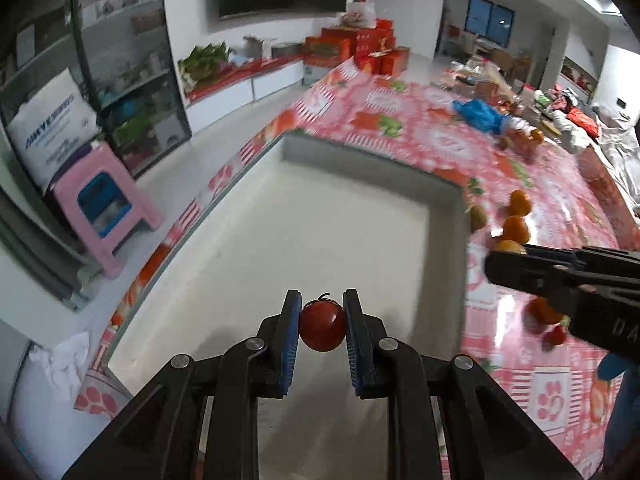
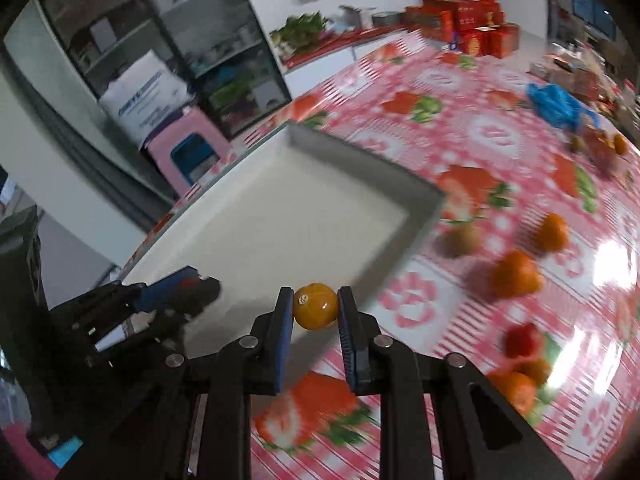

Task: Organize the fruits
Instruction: 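Carry both held tomatoes over the white tray with both tools, then open both tools to drop the tomatoes into the white tray, then move both open tools back over the fruit on the tablecloth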

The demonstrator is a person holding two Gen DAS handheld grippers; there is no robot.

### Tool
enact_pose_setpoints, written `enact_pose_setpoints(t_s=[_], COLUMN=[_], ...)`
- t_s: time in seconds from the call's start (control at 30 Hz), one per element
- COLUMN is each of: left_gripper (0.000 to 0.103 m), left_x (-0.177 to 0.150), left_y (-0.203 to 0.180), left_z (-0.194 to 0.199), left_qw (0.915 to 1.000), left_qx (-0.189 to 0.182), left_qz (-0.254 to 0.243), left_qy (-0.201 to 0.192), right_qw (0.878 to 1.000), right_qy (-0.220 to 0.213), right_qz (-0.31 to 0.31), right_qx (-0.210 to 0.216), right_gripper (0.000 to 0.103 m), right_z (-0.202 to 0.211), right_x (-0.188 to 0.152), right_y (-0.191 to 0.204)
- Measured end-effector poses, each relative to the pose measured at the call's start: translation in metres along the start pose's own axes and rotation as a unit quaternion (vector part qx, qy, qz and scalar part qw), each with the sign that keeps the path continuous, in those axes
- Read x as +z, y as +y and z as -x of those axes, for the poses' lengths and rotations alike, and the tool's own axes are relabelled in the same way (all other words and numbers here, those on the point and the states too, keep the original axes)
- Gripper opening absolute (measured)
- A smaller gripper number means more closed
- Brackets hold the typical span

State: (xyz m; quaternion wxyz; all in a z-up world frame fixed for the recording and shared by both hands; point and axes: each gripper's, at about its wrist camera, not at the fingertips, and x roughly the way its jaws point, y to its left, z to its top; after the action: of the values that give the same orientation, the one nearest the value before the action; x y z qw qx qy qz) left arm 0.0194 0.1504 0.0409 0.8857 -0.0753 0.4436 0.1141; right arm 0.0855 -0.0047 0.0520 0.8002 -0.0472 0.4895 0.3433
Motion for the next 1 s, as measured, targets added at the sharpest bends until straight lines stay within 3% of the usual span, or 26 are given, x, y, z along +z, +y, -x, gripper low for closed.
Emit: enact_pose_setpoints(t_s=[0.23,0.27,0.3,0.37,0.4,0.43,0.5,0.7,0.83,1.0], left_gripper=[0.023,0.023,0.023,0.023,0.03,0.051,0.082,0.083,0.083,0.083], left_x=[-0.012,-0.012,-0.014,-0.017,-0.018,-0.018,-0.018,-0.008,-0.003,-0.006], left_y=[0.011,0.012,0.012,0.012,0.013,0.014,0.015,0.006,-0.008,-0.038], left_z=[-0.019,-0.019,-0.021,-0.021,-0.022,-0.023,-0.019,0.008,0.022,0.023], left_qw=[0.9998,0.9998,0.9998,0.9997,0.9996,0.9995,0.9996,1.0,0.9999,0.9991], left_qx=[-0.003,-0.003,0.002,0.004,0.005,0.006,0.014,0.004,-0.012,-0.031], left_qz=[0.001,0.0,0.0,-0.003,-0.002,-0.001,0.006,-0.007,-0.01,-0.026], left_qy=[0.019,0.02,0.021,0.023,0.027,0.03,0.023,0.004,-0.002,0.015], right_qw=[0.999,0.998,0.998,0.998,0.999,0.999,0.999,1.0,0.996,0.985], right_qy=[0.045,0.05,0.054,0.052,0.047,0.04,0.033,-0.006,-0.026,-0.025], right_qz=[0.023,0.025,0.026,0.026,0.025,0.026,0.026,-0.006,-0.069,-0.149], right_qx=[-0.004,-0.004,-0.005,-0.01,-0.012,-0.013,-0.016,-0.025,-0.042,-0.079], right_gripper=[0.025,0.03,0.036,0.076,0.08,0.08,0.08,0.087,0.103,0.103], right_z=[-0.031,-0.033,-0.034,-0.032,-0.029,-0.024,-0.015,0.027,0.054,0.075], right_x=[0.001,0.002,0.002,0.003,0.003,0.004,0.007,0.004,-0.012,-0.045], right_y=[0.018,0.018,0.018,0.018,0.018,0.017,0.016,-0.015,-0.059,-0.122])
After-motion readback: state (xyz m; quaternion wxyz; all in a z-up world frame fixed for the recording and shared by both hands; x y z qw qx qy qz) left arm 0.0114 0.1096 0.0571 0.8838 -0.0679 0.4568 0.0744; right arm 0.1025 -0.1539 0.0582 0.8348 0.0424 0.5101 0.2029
